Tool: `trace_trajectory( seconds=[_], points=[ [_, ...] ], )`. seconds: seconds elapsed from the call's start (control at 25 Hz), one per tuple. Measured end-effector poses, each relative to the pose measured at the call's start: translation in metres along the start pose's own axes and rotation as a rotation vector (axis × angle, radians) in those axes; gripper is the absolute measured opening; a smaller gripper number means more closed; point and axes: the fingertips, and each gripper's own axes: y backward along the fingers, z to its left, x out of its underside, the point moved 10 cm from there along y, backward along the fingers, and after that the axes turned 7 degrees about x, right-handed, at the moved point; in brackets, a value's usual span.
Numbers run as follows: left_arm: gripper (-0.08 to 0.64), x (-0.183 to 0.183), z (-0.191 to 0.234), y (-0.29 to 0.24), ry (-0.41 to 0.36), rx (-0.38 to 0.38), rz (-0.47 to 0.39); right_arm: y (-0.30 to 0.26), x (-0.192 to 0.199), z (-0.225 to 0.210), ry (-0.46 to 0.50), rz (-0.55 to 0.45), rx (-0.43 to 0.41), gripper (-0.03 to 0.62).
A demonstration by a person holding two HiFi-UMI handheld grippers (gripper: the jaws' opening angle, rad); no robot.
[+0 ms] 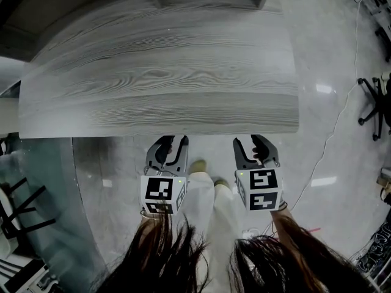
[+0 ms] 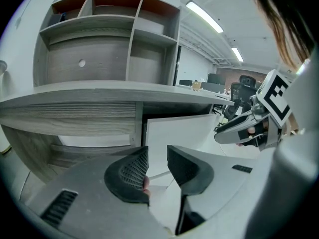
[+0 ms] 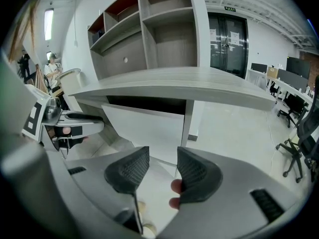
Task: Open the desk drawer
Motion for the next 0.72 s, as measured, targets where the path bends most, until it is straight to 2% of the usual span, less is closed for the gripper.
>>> trace_trajectory(
  seconds=[0.72],
  points=[
    [0.121,0.000,0.009,-0.016,-0.003,0.021,0.015,-0.021,-0.007,-0.004,-0.013,0.014,-0.010,0.195]
  ],
)
